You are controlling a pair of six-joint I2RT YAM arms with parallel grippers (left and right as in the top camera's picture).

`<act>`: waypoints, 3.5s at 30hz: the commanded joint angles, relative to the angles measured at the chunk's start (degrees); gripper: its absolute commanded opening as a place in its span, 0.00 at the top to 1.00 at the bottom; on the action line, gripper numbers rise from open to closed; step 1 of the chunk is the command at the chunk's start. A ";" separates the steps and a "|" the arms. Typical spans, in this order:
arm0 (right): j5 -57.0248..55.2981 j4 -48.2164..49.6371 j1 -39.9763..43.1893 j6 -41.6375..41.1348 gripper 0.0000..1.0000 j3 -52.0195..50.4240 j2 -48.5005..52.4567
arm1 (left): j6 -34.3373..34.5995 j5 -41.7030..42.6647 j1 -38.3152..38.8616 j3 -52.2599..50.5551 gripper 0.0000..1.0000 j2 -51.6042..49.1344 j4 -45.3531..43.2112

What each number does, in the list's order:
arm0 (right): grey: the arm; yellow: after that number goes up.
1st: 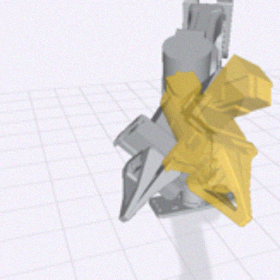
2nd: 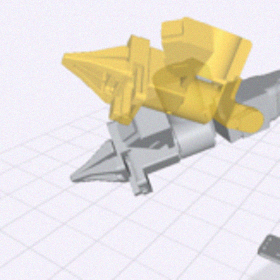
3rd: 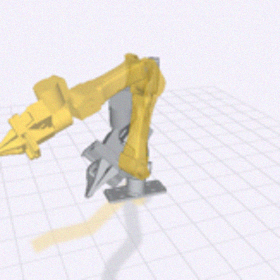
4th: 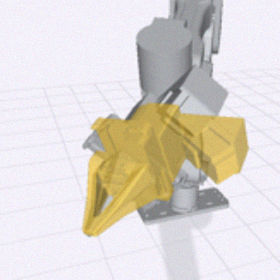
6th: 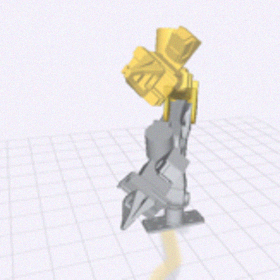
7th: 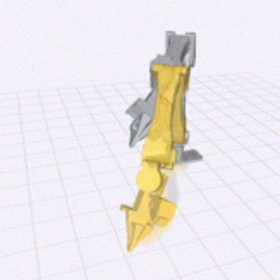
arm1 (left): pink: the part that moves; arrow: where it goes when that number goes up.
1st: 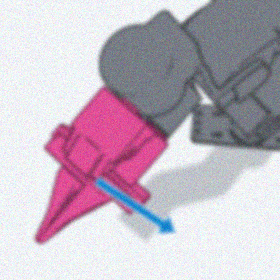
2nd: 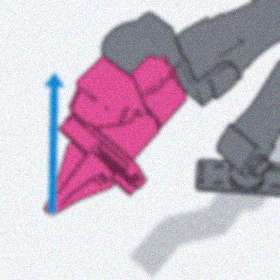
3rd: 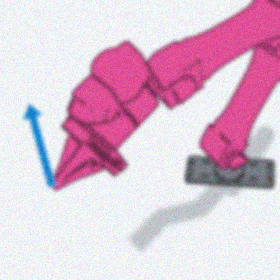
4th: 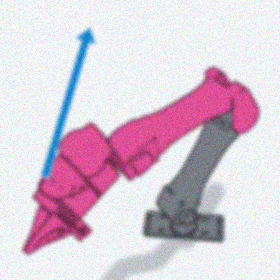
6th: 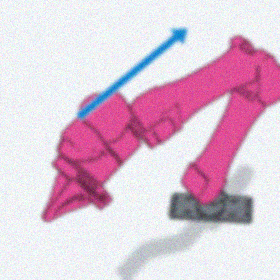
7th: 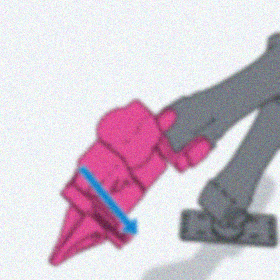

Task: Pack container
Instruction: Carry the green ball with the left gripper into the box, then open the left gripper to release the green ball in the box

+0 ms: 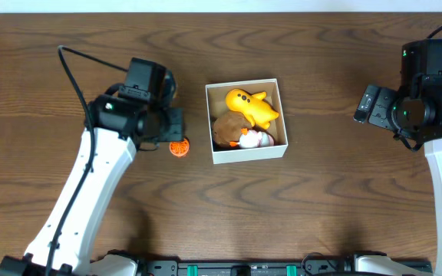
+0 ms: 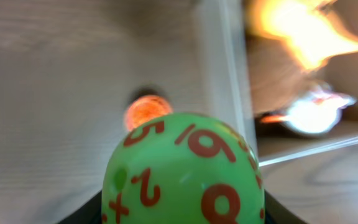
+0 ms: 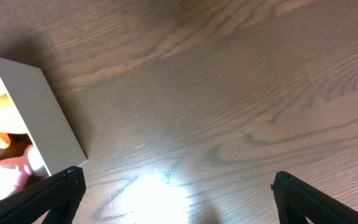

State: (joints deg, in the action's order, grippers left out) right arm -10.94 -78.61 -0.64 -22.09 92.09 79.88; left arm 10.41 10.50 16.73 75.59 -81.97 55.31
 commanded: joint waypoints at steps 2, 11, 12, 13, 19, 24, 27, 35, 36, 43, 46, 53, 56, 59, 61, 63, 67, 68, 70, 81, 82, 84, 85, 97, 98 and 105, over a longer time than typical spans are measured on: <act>0.02 -0.07 0.37 0.48 0.01 -0.04 0.17 | -0.07 5.01 5.14 0.35 0.51 -1.29 -5.42; 0.04 -0.04 0.35 0.46 0.01 -0.04 0.17 | -0.07 4.85 12.07 0.35 0.52 -7.19 -8.98; 0.04 -0.04 0.35 0.46 0.01 -0.04 0.17 | -0.07 4.85 12.46 0.35 0.52 -7.76 -9.29; 0.07 -0.04 0.35 0.44 0.01 -0.04 0.17 | -0.07 4.85 12.90 0.35 0.52 -8.39 -9.79; 0.04 -0.07 0.35 0.46 0.01 -0.04 0.17 | -0.04 4.39 14.86 0.35 0.52 -11.10 -11.30; 0.04 -0.04 0.35 0.46 0.01 -0.04 0.17 | -0.07 0.33 15.50 0.28 0.51 -14.86 -11.52; 0.04 -0.07 0.35 0.46 0.01 -0.04 0.17 | -0.26 -0.70 15.45 0.28 0.51 -18.05 -12.17; 0.09 -0.09 0.35 0.46 0.01 -0.04 0.17 | -0.24 -0.68 15.50 0.33 0.38 -22.49 -13.90; 0.07 -0.09 0.35 0.46 0.01 -0.04 0.17 | -0.24 -0.68 15.50 0.50 0.35 -22.05 -14.05; 0.07 -0.09 0.35 0.46 0.01 -0.04 0.17 | -0.24 -0.70 15.50 2.40 0.24 -17.53 -13.88; 0.07 -0.07 0.35 0.46 0.01 -0.04 0.17 | -0.26 -0.70 15.50 2.78 0.22 -15.43 -14.08; 0.07 -0.11 0.35 0.46 0.01 -0.04 0.17 | -0.26 -0.70 15.50 2.78 0.21 -13.14 -13.88; 0.07 -0.33 0.35 0.48 0.01 -0.04 0.17 | -0.24 -0.68 15.50 2.99 0.23 -12.52 -13.60; 0.04 -0.48 0.35 0.46 0.01 -0.04 0.17 | -0.26 -0.70 15.50 3.04 0.54 -11.37 -12.70; 0.04 -0.46 0.35 0.46 0.01 -0.04 0.17 | -0.26 -0.76 15.50 3.04 0.69 -10.80 -12.02; 0.04 -0.37 0.35 0.46 0.01 -0.04 0.17 | -0.26 -1.16 15.50 3.04 0.81 -10.71 -11.21; 0.04 -0.28 0.35 0.46 0.01 -0.04 0.17 | -0.26 -1.60 15.50 2.84 0.89 -10.99 -10.19; 0.04 -0.28 0.35 0.46 0.01 -0.04 0.17 | -0.24 -1.77 15.50 2.60 0.89 -11.13 -10.21; 0.04 -0.26 0.35 0.46 0.01 -0.04 0.17 | -0.24 -1.77 15.50 2.23 0.89 -11.58 -10.14; 0.04 0.20 0.35 0.44 0.01 -0.04 0.17 | -0.22 -2.19 18.32 1.33 0.89 -17.77 -10.03; 0.07 0.22 0.35 0.44 0.01 -0.04 0.17 | -0.24 -2.21 18.71 1.33 0.89 -18.91 -10.27; 0.04 0.22 0.35 0.46 0.01 -0.04 0.17 | -0.24 -2.21 19.26 1.33 0.89 -21.42 -10.56; 0.04 0.20 0.35 0.46 0.01 -0.04 0.17 | -0.24 -2.21 19.26 1.33 0.89 -22.58 -10.56; 0.04 0.20 0.35 0.46 0.01 -0.04 0.17 | -0.24 -5.90 18.93 2.08 0.90 -24.81 -10.38; 0.07 0.20 0.35 0.46 0.01 -0.04 0.17 | -0.26 -5.90 18.93 2.40 0.90 -23.74 -10.14; 0.09 0.20 0.35 0.46 0.01 -0.04 0.17 | -0.24 -5.90 18.93 3.30 0.84 -12.46 -9.09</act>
State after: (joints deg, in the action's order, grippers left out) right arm -10.92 -78.43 -0.64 -22.09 92.09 79.88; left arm 10.28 7.01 36.05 78.67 -99.53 46.13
